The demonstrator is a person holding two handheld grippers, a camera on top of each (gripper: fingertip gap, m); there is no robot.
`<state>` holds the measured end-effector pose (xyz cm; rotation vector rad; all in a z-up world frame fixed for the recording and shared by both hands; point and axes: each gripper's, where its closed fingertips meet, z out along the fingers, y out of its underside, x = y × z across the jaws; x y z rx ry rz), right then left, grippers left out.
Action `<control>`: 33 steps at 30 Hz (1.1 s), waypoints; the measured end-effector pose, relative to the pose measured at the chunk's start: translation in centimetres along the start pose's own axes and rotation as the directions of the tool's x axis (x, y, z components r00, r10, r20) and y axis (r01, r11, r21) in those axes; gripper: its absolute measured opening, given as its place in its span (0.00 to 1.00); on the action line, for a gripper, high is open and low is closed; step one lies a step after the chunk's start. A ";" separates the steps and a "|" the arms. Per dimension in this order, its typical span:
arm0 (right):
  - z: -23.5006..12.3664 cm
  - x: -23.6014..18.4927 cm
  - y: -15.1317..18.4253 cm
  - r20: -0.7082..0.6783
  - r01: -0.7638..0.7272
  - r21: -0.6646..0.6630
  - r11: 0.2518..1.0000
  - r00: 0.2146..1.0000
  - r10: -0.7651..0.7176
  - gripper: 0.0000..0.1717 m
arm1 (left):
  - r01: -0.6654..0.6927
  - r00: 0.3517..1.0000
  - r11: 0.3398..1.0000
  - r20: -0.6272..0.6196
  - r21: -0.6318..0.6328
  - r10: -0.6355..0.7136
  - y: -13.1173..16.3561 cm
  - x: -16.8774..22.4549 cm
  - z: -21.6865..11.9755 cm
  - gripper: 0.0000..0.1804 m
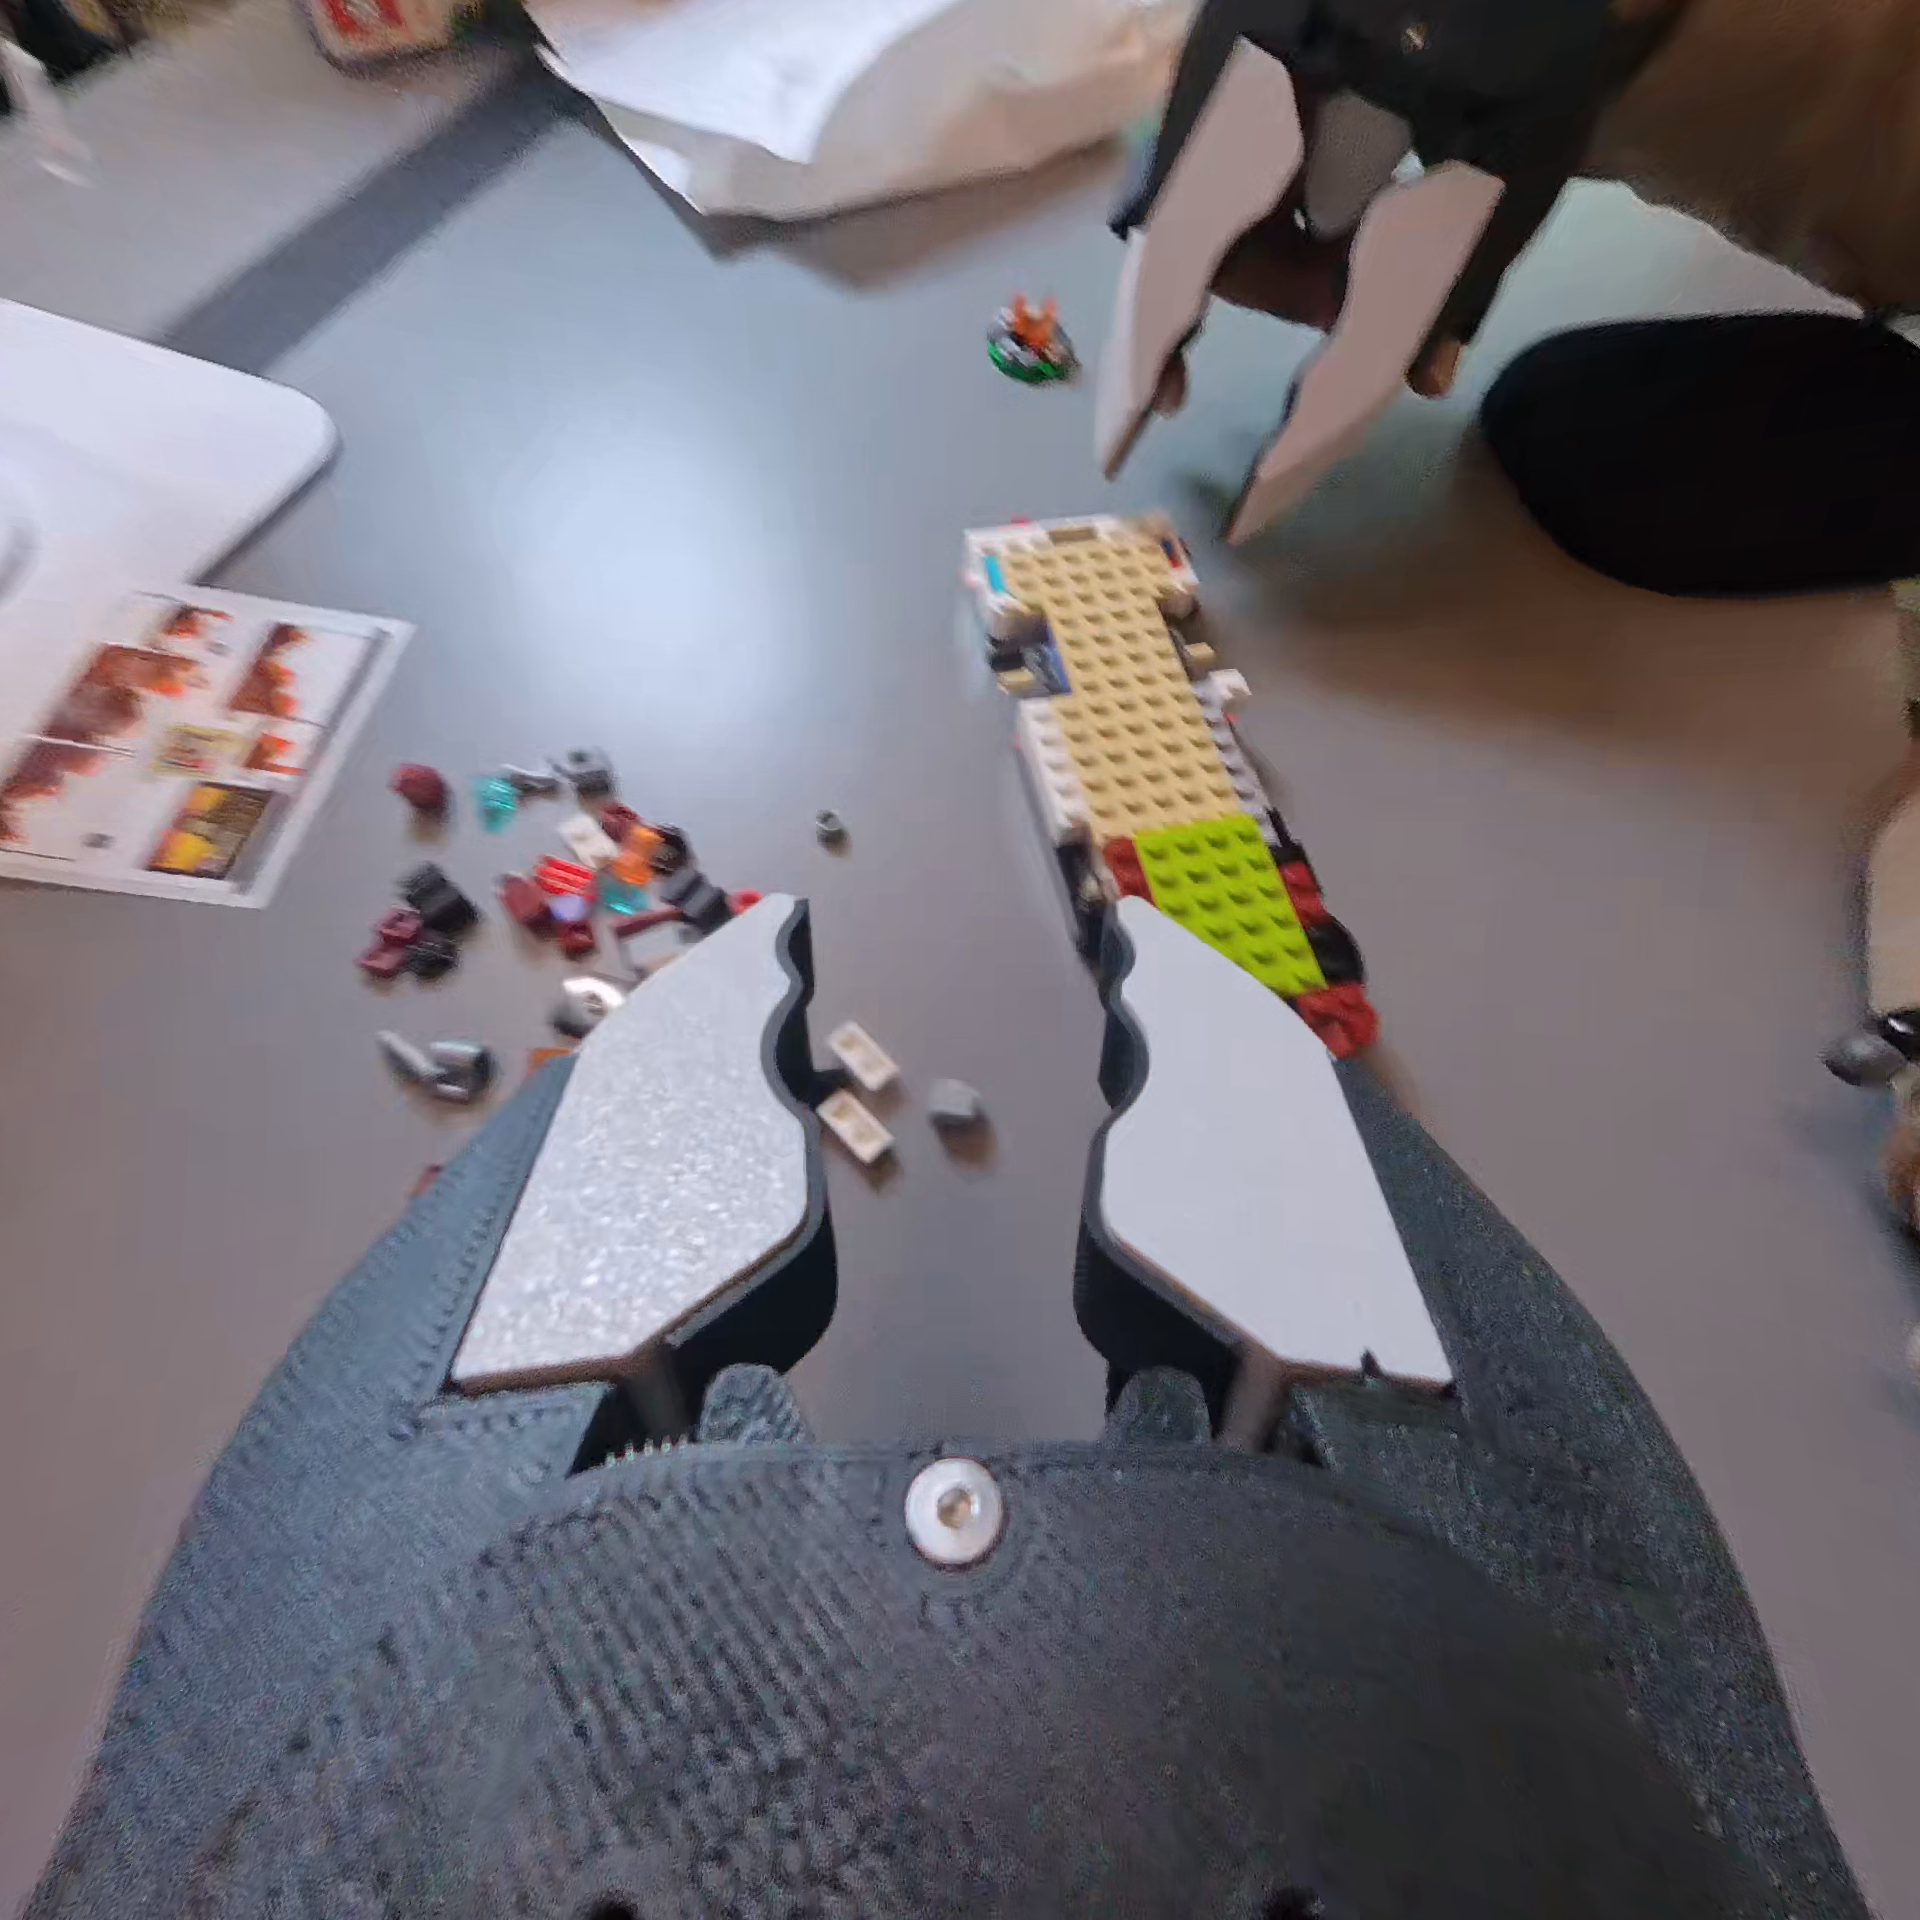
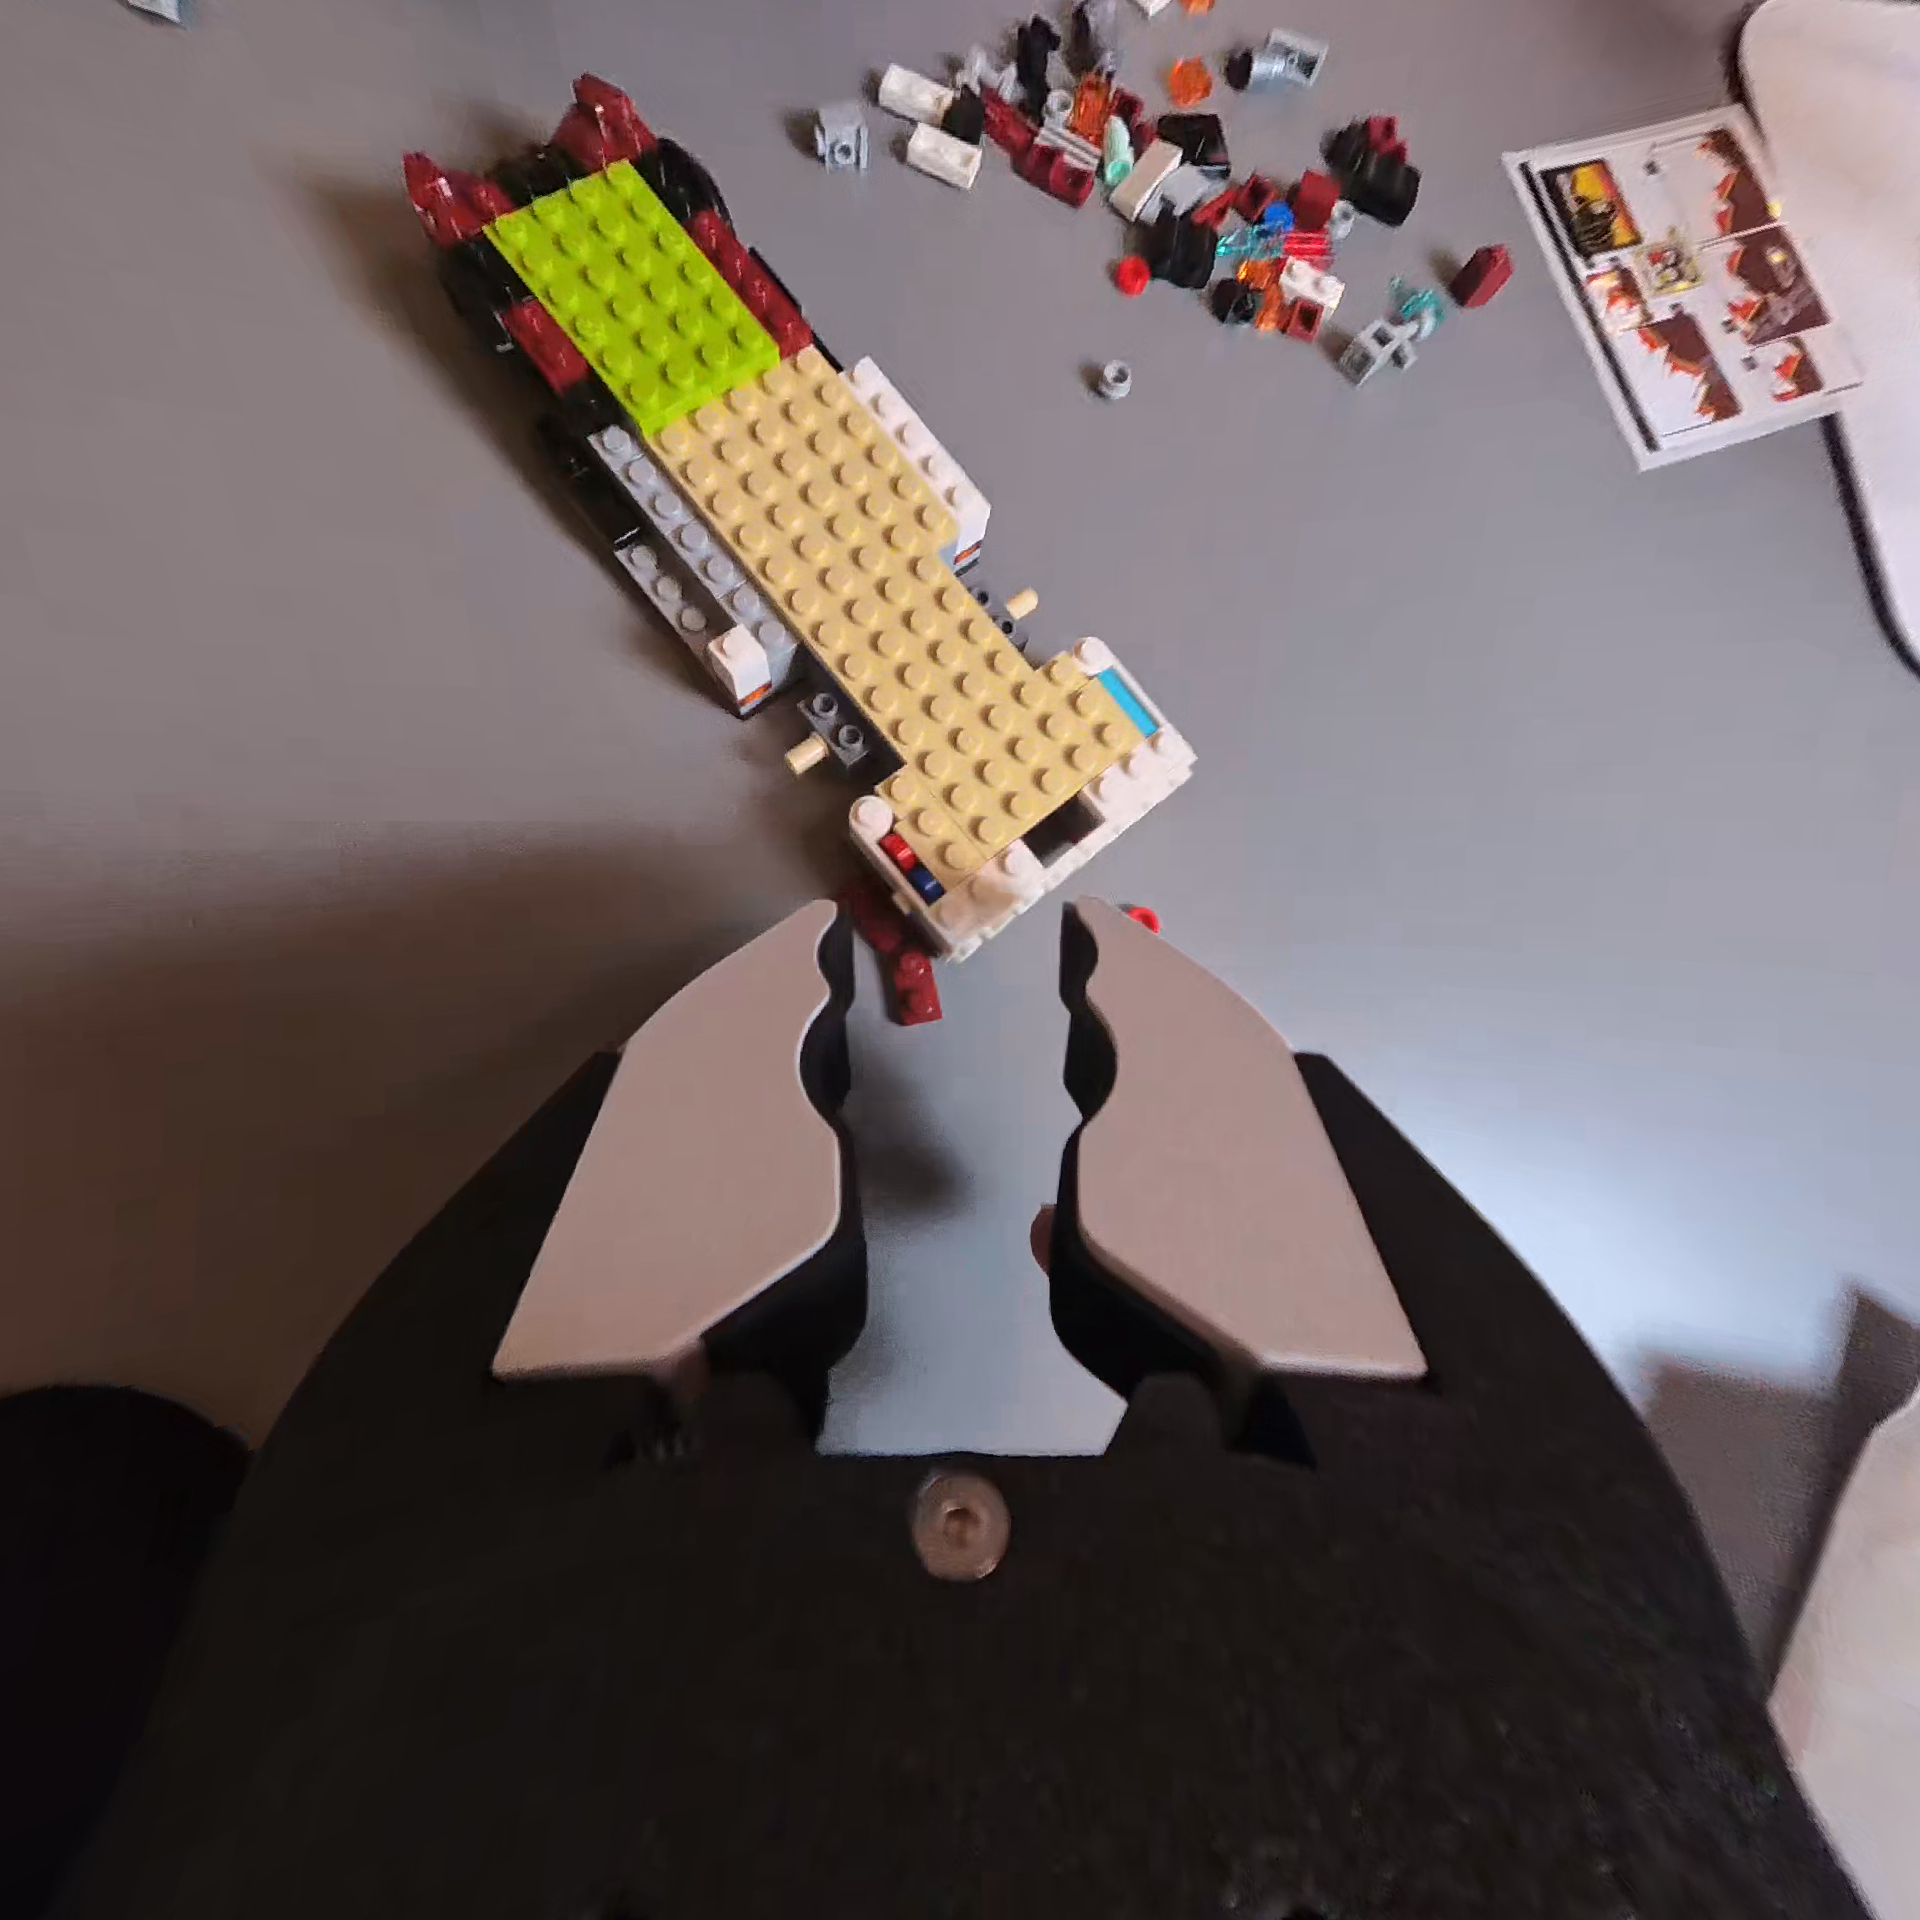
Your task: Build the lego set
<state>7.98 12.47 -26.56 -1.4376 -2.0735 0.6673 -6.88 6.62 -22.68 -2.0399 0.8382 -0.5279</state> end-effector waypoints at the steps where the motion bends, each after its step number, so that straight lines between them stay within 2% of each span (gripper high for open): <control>1: 0.2 -0.2 0.0 0.005 -0.008 -0.001 1.000 1.000 0.008 0.22 | 0.000 0.999 0.999 -0.048 -0.036 -0.001 1.1 1.4 0.4 0.34; 4: 0.8 -0.2 0.0 -0.006 -0.001 -0.029 1.000 1.000 0.001 0.21 | -0.053 0.987 0.991 -0.156 -0.126 0.033 3.4 4.9 1.5 0.45; 6: 1.2 -0.1 -0.3 -0.016 -0.004 -0.044 0.999 1.000 0.003 0.21 | -0.088 0.979 0.982 -0.197 -0.169 0.054 4.2 6.3 2.1 0.48; 11: 1.7 0.0 -0.8 -0.065 -0.008 -0.072 0.997 0.998 0.004 0.18 | -0.179 0.976 0.962 -0.162 -0.207 0.147 5.1 6.6 3.0 0.41; 16: 1.5 -0.7 -0.6 -0.094 -0.027 -0.087 0.996 0.995 0.019 0.17 | -0.168 0.980 0.968 -0.138 -0.184 0.144 5.4 5.6 2.3 0.34; 21: 1.2 -1.1 -0.9 -0.129 -0.033 -0.090 0.995 0.991 0.021 0.17 | -0.148 0.985 0.973 -0.120 -0.179 0.128 5.6 4.7 1.9 0.34; 27: 1.0 -2.6 -4.7 -0.116 0.039 0.013 0.999 0.993 -0.037 0.17 | -0.124 0.986 0.981 -0.131 -0.152 0.104 5.3 5.1 1.9 0.38; 31: 3.1 -4.9 -8.1 -0.081 0.113 0.104 0.988 0.991 -0.105 0.13 | -0.110 0.989 0.984 -0.115 -0.137 0.095 5.2 5.2 2.7 0.36; 33: 4.4 -5.6 -9.0 -0.099 0.151 0.105 0.983 0.985 -0.141 0.09 | -0.123 0.989 0.983 -0.096 -0.138 0.111 5.2 5.1 2.9 0.34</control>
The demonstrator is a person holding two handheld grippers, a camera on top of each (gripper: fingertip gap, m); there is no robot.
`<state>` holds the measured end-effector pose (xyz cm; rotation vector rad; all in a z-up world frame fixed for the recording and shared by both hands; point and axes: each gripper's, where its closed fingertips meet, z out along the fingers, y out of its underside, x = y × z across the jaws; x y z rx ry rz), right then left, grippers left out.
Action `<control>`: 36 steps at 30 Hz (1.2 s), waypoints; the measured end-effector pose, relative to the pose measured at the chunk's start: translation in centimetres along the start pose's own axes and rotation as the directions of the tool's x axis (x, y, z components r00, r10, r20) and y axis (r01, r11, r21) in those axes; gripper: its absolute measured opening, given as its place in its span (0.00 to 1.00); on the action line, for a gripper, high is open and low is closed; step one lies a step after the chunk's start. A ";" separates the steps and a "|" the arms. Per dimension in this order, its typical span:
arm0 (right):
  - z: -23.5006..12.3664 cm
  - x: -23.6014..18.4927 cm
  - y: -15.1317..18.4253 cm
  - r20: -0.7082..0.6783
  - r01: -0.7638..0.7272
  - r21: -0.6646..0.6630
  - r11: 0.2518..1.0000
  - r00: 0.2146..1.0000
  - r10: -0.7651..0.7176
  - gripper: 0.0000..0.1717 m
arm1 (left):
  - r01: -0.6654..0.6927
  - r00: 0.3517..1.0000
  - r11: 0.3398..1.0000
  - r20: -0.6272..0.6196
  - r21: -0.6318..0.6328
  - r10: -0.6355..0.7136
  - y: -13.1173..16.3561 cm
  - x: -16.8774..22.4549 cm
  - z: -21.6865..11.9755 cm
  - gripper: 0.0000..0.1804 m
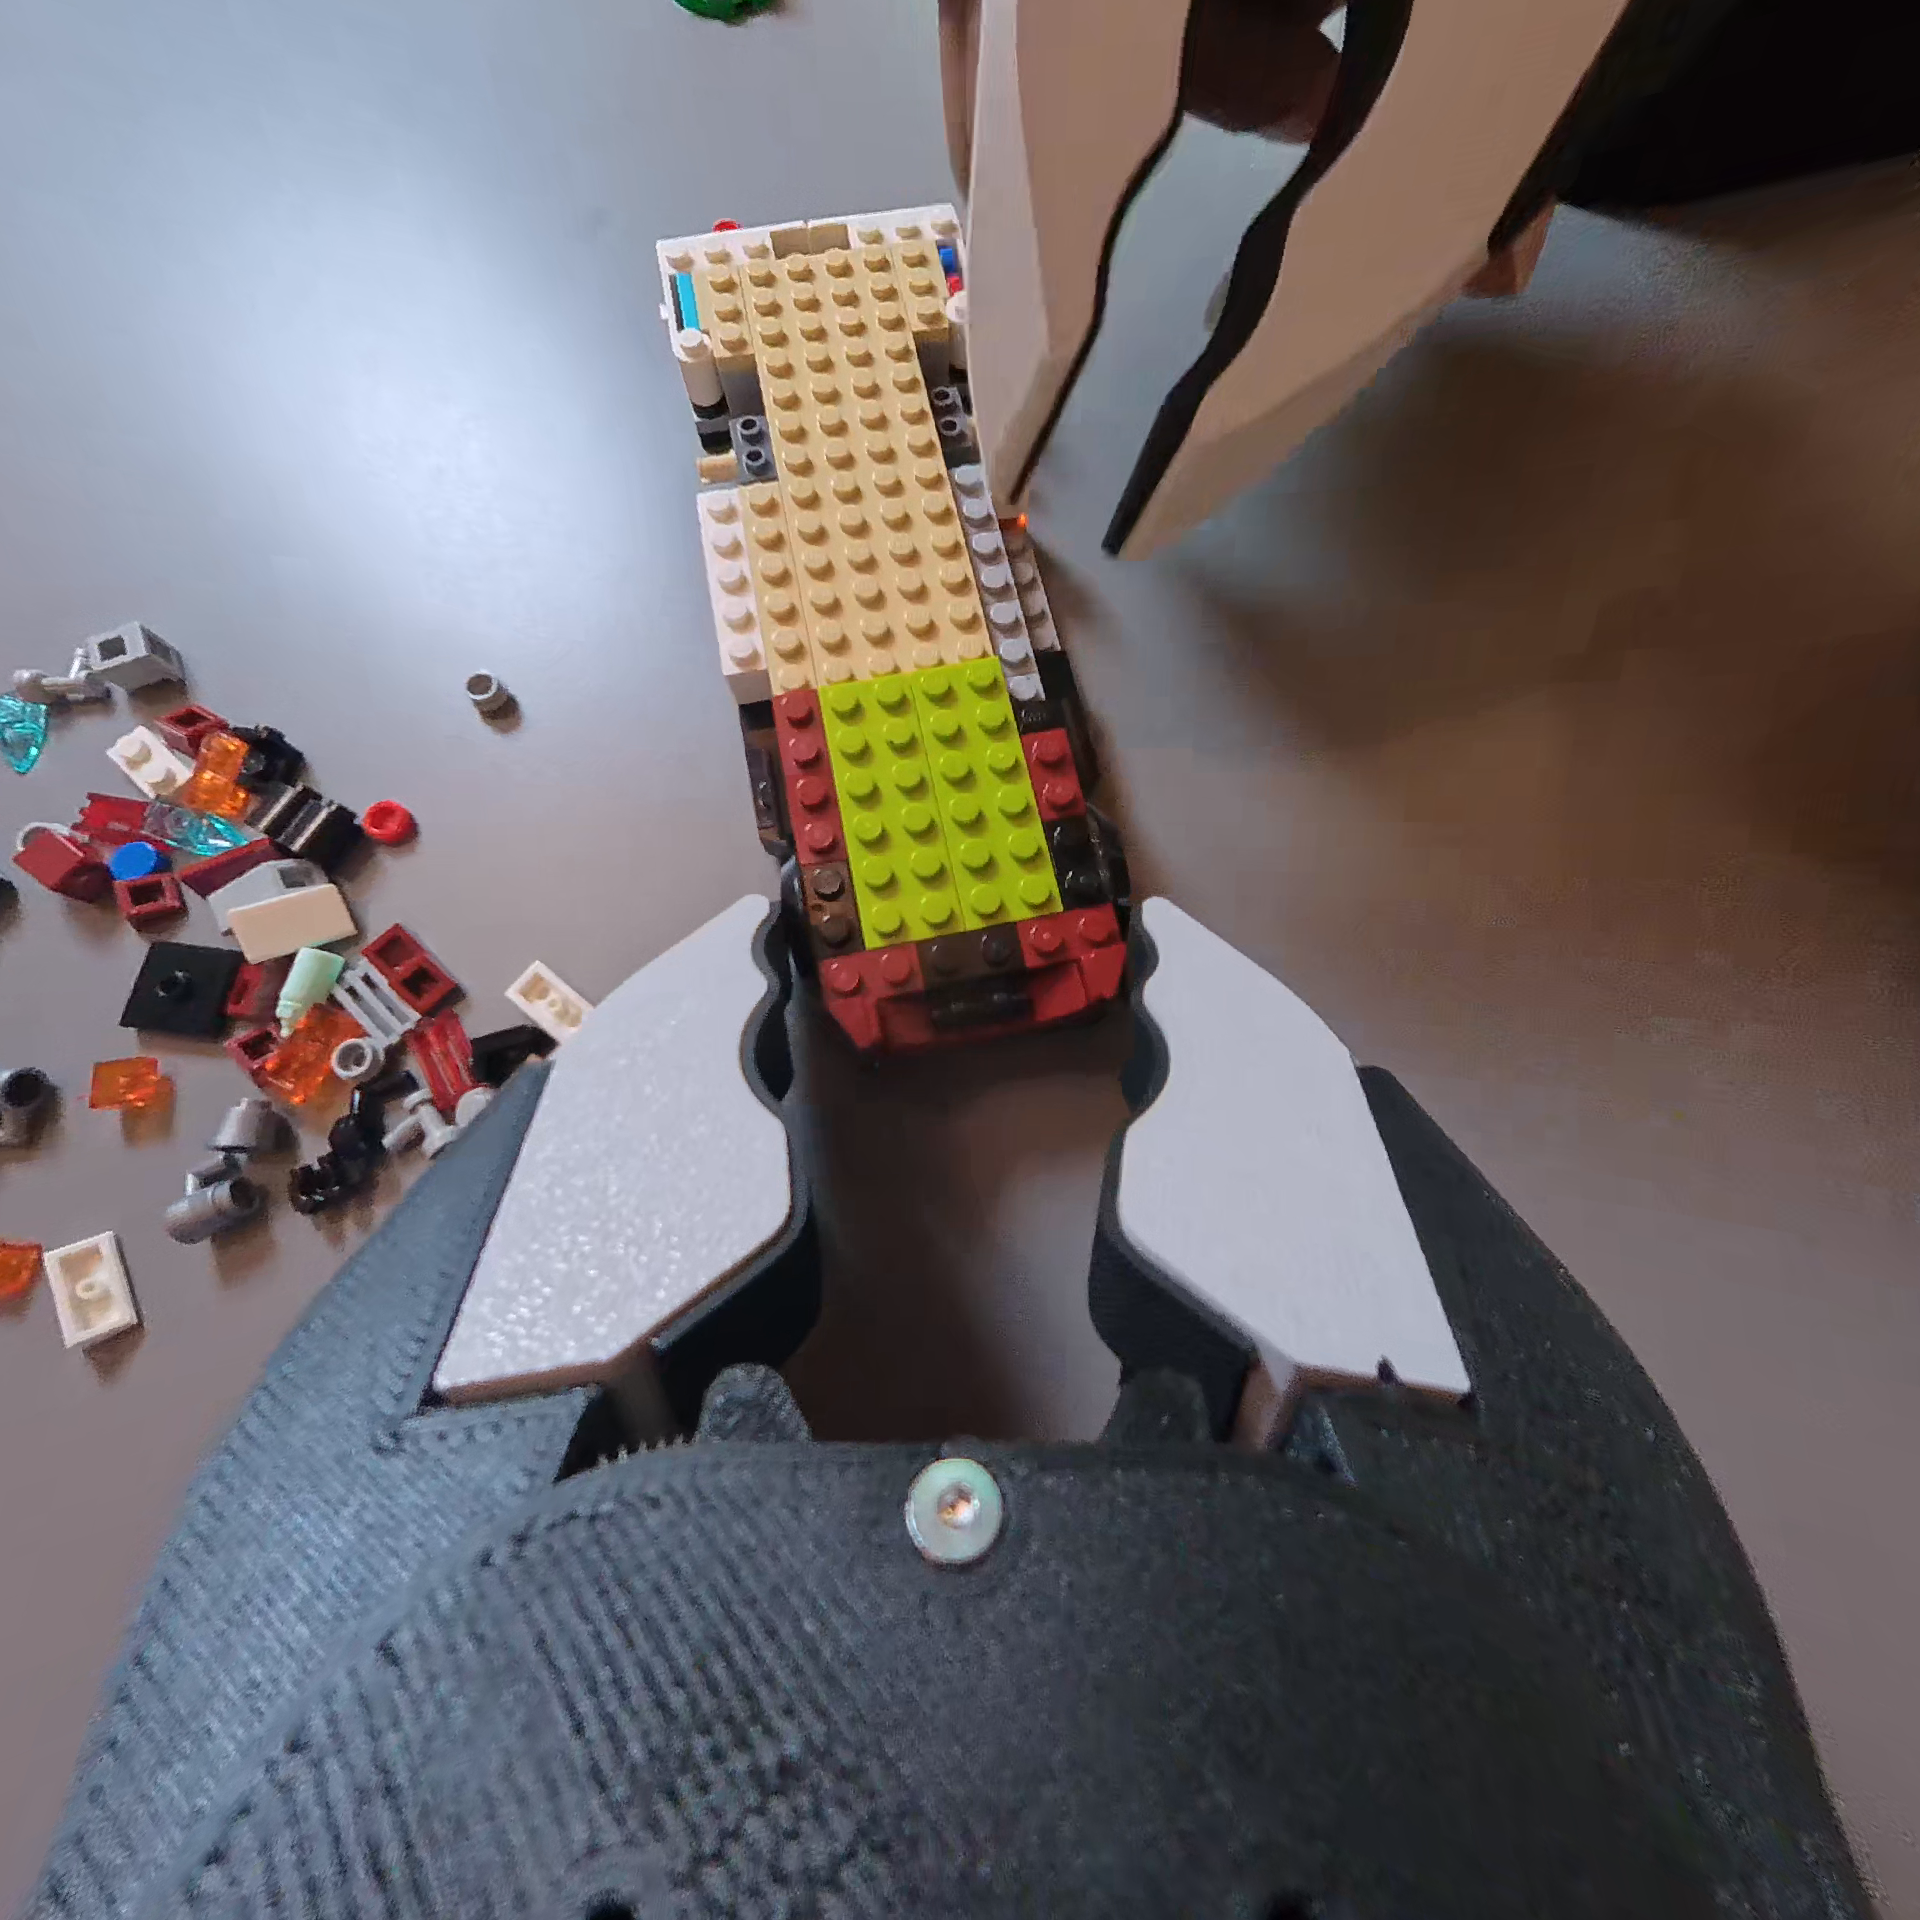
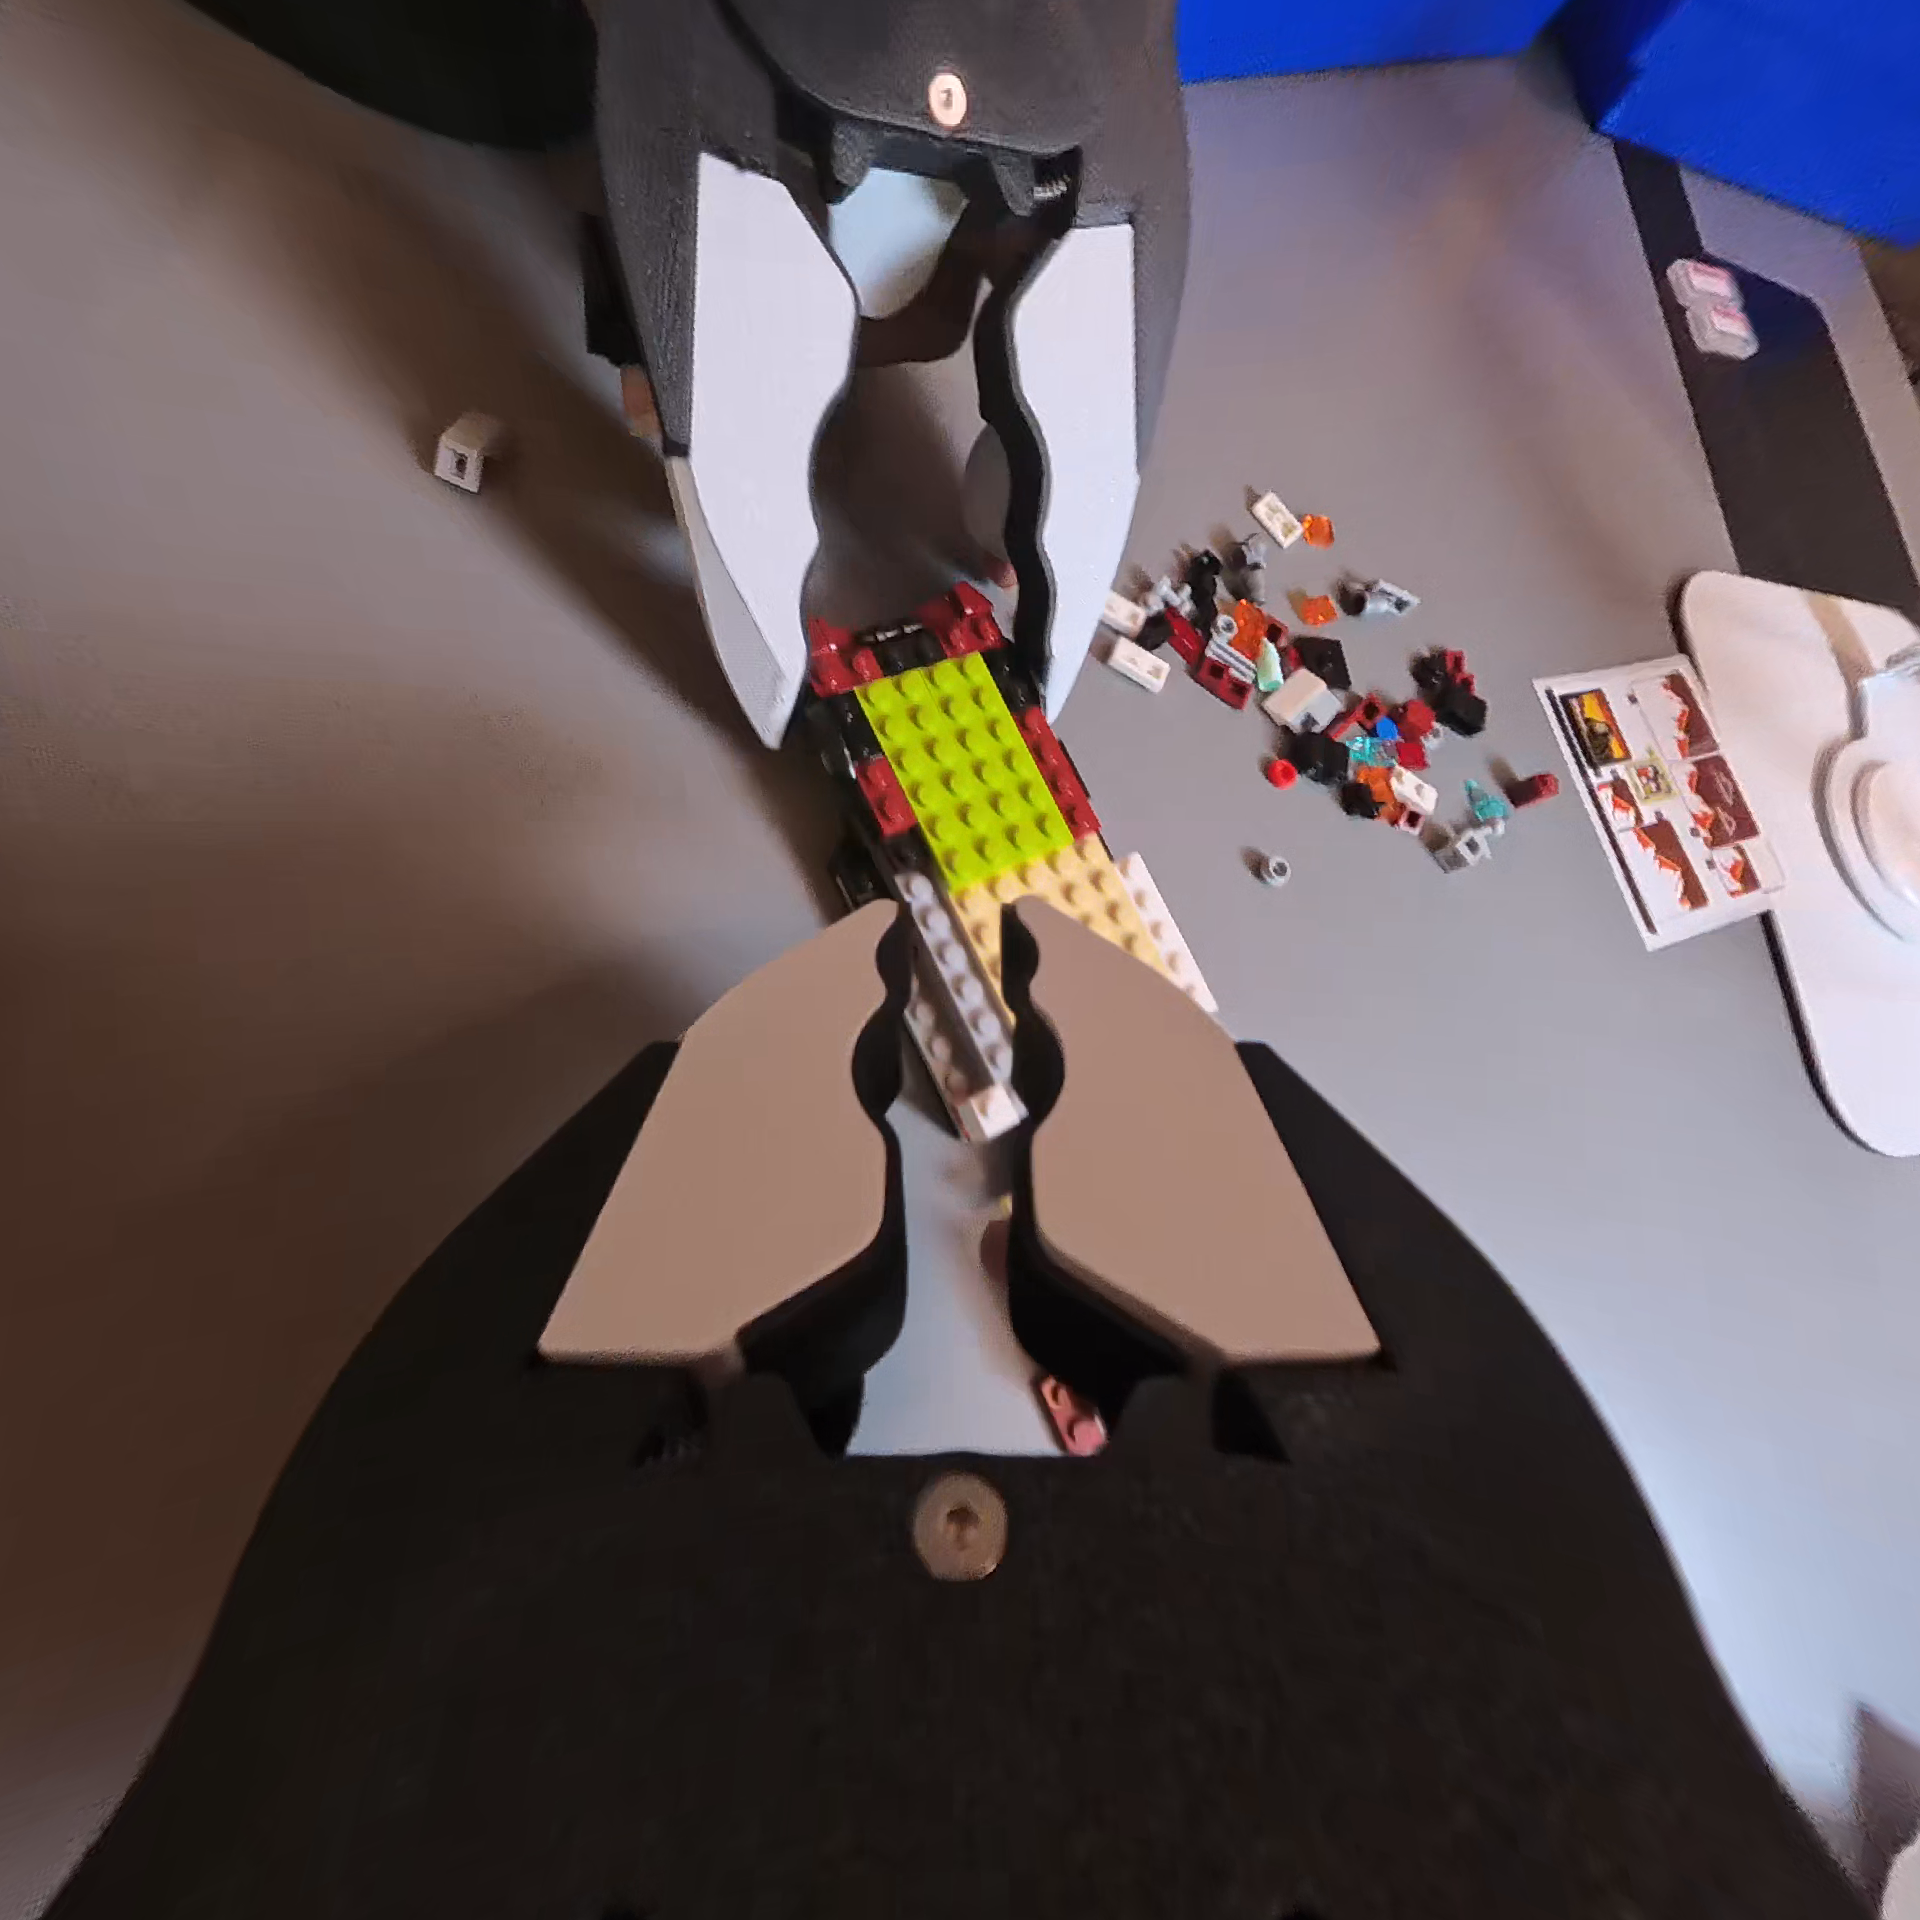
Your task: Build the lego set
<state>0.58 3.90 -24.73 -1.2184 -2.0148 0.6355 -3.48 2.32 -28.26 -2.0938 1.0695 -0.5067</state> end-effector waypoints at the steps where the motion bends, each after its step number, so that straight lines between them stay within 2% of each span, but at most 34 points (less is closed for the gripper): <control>1: 0.6 -0.2 -0.1 -0.015 0.005 -0.013 1.000 1.000 -0.005 0.07 | -0.001 1.000 1.000 0.008 -0.002 0.002 -0.1 0.0 0.0 0.34; 6: 2.0 -1.7 -0.2 -0.027 -0.177 -0.040 0.983 0.984 0.176 0.07 | 0.009 0.997 1.000 0.079 -0.020 -0.007 -0.2 0.1 0.1 0.34; 12: 2.2 -2.7 -0.5 -0.025 -0.401 0.002 0.916 0.916 0.401 0.12 | -0.037 0.994 0.999 0.104 -0.037 0.041 0.0 0.6 0.1 0.36; 17: 2.1 -2.7 -0.6 -0.024 -0.512 0.029 0.858 0.858 0.513 0.12 | 0.008 1.000 1.000 0.014 -0.021 -0.008 -0.1 1.2 -0.3 0.36; 21: 2.0 -3.1 -0.9 0.002 -0.619 0.053 0.784 0.785 0.620 0.15 | 0.052 0.996 0.999 -0.071 -0.010 -0.053 -0.1 1.7 -0.8 0.36; 28: 1.7 -3.3 -1.0 -0.013 -0.686 0.105 0.720 0.723 0.691 0.20 | 0.031 0.999 1.000 -0.033 -0.005 -0.031 -0.3 1.1 -0.1 0.44; 32: 1.8 -3.1 -1.1 -0.016 -0.703 0.133 0.699 0.704 0.710 0.21 | 0.009 1.000 1.000 -0.005 -0.011 -0.009 0.0 1.2 0.5 0.37; 36: 2.0 -3.2 -1.3 -0.010 -0.706 0.124 0.697 0.702 0.712 0.21 | -0.004 0.999 1.000 0.039 -0.003 0.004 -0.1 1.3 0.7 0.36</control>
